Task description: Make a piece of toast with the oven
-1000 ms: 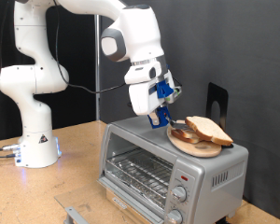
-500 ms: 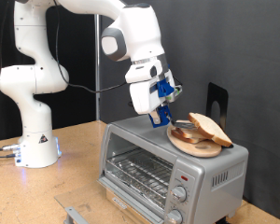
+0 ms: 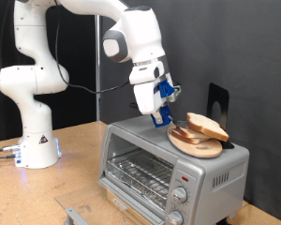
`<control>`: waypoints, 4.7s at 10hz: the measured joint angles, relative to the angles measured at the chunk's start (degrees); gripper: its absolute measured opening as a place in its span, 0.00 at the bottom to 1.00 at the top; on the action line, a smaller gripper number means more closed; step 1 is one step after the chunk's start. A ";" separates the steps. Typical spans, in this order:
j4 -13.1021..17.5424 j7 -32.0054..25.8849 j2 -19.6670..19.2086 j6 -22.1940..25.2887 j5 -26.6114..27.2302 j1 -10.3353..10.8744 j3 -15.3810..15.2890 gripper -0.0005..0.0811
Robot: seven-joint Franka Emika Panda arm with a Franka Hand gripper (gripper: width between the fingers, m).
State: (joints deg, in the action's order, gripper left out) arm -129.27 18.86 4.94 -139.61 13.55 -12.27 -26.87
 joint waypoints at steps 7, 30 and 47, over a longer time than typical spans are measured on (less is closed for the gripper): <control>-2.78 3.22 1.52 2.57 -0.72 0.27 -0.23 0.56; 11.70 10.20 -8.67 17.49 -1.07 -0.47 0.79 0.56; -6.69 -5.59 1.79 -19.89 15.50 1.14 0.03 0.54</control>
State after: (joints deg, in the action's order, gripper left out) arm -135.96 13.27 6.73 -159.50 29.05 -11.13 -26.84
